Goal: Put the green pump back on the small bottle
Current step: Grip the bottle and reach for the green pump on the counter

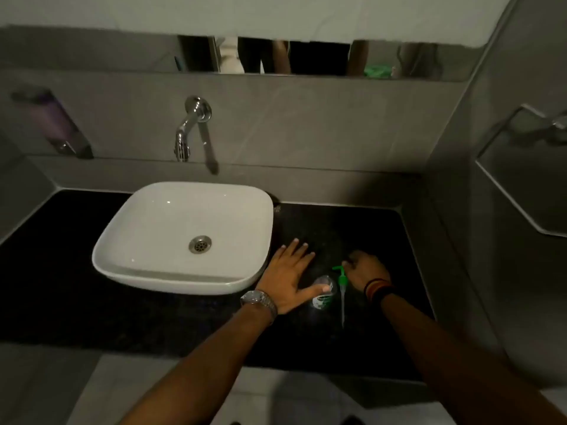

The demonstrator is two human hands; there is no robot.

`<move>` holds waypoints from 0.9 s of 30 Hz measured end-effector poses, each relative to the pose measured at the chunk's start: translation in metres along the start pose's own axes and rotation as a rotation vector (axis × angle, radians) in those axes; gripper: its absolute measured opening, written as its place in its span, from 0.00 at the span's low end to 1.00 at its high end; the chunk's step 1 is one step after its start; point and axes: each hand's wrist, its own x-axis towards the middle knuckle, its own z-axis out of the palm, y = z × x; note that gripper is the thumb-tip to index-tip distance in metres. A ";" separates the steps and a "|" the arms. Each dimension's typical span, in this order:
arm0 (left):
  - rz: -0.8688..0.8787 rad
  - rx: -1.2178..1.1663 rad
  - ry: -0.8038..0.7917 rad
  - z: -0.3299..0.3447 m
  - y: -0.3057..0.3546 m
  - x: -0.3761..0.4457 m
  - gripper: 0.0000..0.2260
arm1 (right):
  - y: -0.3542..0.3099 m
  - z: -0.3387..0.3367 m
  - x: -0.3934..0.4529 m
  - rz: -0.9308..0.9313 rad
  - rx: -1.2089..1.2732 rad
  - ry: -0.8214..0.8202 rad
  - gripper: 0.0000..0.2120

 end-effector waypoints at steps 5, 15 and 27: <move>-0.174 -0.232 -0.123 0.029 0.002 0.000 0.41 | 0.012 0.022 0.003 0.277 0.140 -0.124 0.16; -0.256 -0.397 -0.134 0.045 -0.004 0.004 0.29 | -0.004 0.038 0.025 0.281 0.054 -0.082 0.22; -0.236 -0.413 -0.146 0.050 -0.008 0.006 0.26 | -0.003 -0.054 -0.022 -0.112 0.757 0.262 0.06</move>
